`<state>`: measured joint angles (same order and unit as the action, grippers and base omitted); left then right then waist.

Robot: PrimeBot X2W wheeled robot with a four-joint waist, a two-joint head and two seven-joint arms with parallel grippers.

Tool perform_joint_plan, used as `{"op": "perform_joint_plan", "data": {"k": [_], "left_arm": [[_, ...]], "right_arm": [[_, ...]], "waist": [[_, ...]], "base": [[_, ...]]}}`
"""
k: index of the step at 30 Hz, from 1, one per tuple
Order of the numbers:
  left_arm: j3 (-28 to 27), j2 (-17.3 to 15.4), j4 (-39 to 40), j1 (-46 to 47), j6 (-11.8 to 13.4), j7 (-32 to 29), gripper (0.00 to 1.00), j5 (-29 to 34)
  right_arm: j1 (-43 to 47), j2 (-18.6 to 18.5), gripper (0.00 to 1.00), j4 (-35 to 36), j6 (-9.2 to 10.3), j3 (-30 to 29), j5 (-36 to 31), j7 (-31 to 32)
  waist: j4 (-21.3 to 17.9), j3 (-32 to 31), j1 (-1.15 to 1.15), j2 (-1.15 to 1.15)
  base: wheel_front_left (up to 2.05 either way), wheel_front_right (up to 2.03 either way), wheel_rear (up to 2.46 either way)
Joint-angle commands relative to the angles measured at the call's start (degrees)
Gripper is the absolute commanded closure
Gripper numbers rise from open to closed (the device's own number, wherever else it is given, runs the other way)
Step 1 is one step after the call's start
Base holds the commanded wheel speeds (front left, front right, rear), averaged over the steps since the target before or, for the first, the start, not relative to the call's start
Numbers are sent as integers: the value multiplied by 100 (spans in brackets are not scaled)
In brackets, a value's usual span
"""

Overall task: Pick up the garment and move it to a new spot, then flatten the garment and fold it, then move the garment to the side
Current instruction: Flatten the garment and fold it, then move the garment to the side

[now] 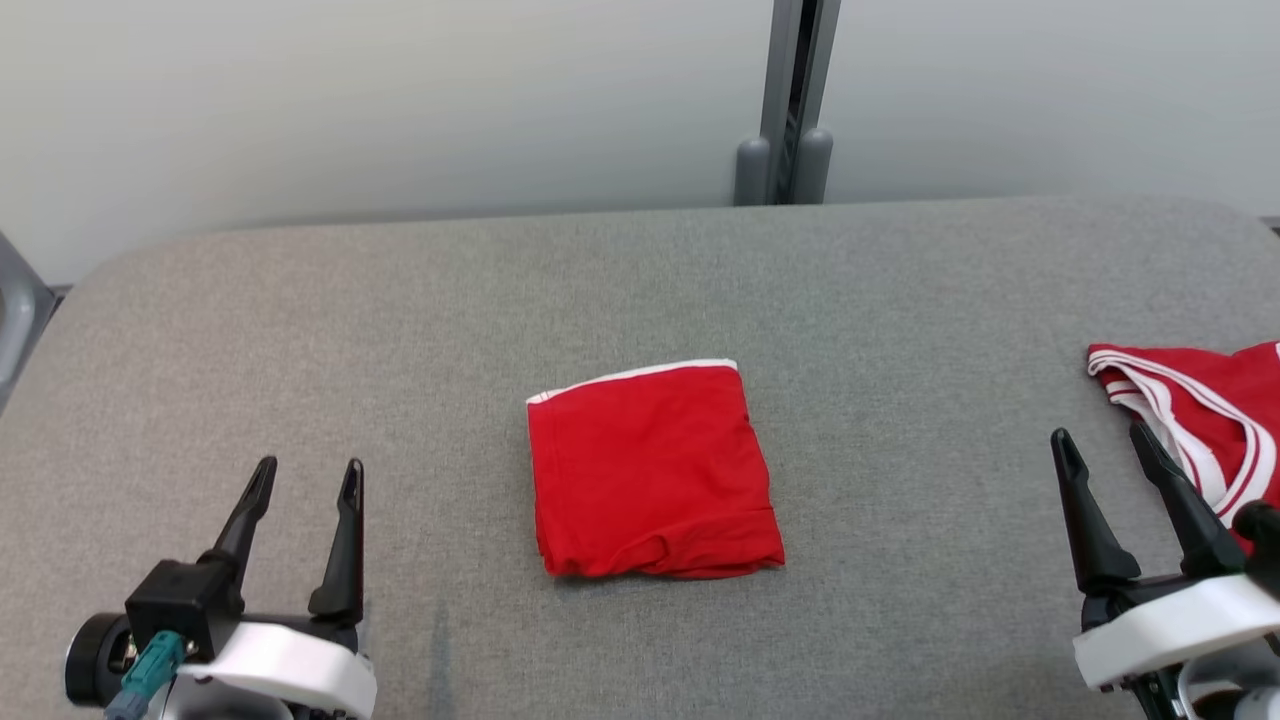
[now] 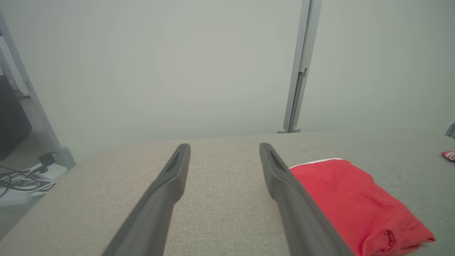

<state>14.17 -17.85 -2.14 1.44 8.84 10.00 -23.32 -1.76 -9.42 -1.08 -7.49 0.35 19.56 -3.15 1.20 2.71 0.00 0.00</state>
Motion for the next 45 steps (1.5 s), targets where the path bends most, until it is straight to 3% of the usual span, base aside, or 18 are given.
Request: {"op": "perform_joint_plan", "data": {"k": [1, 15, 45], "left_arm": [[-34, -66, 72, -140, 64, -42, 0, -27], [-95, -154, 338, -562, 253, -273, 0, -139], [6, -179, 444, -473, 388, -348, 0, -172]], "right_arm": [[176, 16, 0, 166, 0, -77, -85, 110], [955, 324, 0, 1322, 0, -554, -350, 706], [860, 432, 0, 1216, 0, -520, -313, 729]], "waist": [[-55, -209, 0, 0], [-149, -455, 0, 0], [-147, -388, 0, 0]], "base": [[0, 0, 0], [0, 0, 0], [0, 0, 0]]}}
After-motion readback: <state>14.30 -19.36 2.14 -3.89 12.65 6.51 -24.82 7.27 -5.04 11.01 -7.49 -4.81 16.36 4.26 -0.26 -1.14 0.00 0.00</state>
